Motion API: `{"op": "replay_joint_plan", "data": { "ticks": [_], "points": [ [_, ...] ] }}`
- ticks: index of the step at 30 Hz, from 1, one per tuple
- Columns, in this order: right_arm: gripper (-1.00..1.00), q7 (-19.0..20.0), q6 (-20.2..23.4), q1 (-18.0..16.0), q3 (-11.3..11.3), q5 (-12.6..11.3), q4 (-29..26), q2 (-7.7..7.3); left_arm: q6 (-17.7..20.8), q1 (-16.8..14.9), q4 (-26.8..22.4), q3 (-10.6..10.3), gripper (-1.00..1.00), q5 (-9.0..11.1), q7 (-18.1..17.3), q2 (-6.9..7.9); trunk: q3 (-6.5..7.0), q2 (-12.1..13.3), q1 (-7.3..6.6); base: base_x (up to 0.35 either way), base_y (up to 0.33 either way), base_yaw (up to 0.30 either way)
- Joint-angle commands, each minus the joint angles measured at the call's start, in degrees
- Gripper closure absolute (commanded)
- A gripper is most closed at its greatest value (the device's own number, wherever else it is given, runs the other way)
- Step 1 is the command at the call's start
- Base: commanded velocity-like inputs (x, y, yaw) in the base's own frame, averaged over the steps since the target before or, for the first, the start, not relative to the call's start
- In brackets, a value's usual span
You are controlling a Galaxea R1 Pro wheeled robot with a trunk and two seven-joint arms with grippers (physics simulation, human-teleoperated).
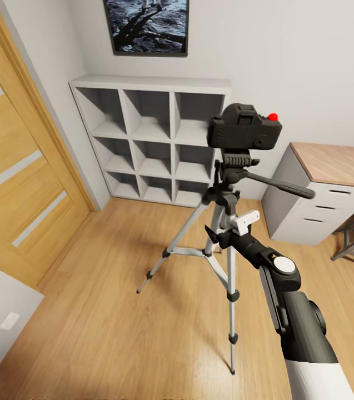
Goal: Attach the digital camera to the camera tripod in the bedroom.
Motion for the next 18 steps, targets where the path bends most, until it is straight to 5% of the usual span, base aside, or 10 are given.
{"op": "replay_joint_plan", "data": {
  "ticks": [1,18],
  "points": [
    [-1.0,0.5,0.2,0.0,-0.1,0.5,-0.1,0.06,0.2,0.0,0.0,-0.5,-1.0,0.4,0.2,0.01,-0.09,-0.1,0.02,-0.095,-0.056,0.0],
    [-1.0,0.4,0.2,0.0,-0.1,0.5,-0.1,-0.83,0.2,0.0,0.0,-0.5,-1.0,0.4,0.1,0.05,-0.09,-0.1,0.02,-0.032,-0.012,0.0]
  ]
}}
